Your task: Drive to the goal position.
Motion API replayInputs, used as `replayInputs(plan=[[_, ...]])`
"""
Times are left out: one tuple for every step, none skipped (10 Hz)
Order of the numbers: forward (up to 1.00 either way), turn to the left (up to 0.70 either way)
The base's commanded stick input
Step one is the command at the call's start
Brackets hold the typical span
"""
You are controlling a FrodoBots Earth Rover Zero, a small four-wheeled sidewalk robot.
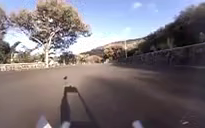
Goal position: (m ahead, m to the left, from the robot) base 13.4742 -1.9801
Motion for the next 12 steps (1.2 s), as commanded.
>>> replayInputs(plan=[[0.69,0.02],[0.69,0.02],[0.69,0.02],[0.69,0.02],[0.69,0.02],[0.69,0.02],[0.69,0.02],[0.69,0.02],[0.69,0.02],[0.69,0.02],[0.69,0.02],[0.69,0.02]])
